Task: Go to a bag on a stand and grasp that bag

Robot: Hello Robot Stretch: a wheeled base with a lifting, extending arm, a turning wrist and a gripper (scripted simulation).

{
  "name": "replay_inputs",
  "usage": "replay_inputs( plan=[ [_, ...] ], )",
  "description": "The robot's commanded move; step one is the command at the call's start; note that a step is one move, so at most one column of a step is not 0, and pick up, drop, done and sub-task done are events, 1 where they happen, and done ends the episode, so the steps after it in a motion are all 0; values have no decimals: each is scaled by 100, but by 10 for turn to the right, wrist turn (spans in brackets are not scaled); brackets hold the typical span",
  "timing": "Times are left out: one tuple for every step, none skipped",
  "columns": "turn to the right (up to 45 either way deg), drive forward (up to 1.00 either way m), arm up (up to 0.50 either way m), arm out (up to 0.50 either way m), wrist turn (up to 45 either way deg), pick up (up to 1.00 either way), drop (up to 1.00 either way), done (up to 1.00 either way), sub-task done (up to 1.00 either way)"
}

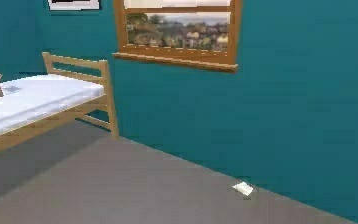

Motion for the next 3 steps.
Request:
replay_inputs(
  plan=[
    [-450, 0, 0, 0, 0, 0, 0, 0, 0],
    [-450, 0, 0, 0, 0, 0, 0, 0, 0],
    [-450, 0, 0, 0, 0, 0, 0, 0, 0]
  ],
)
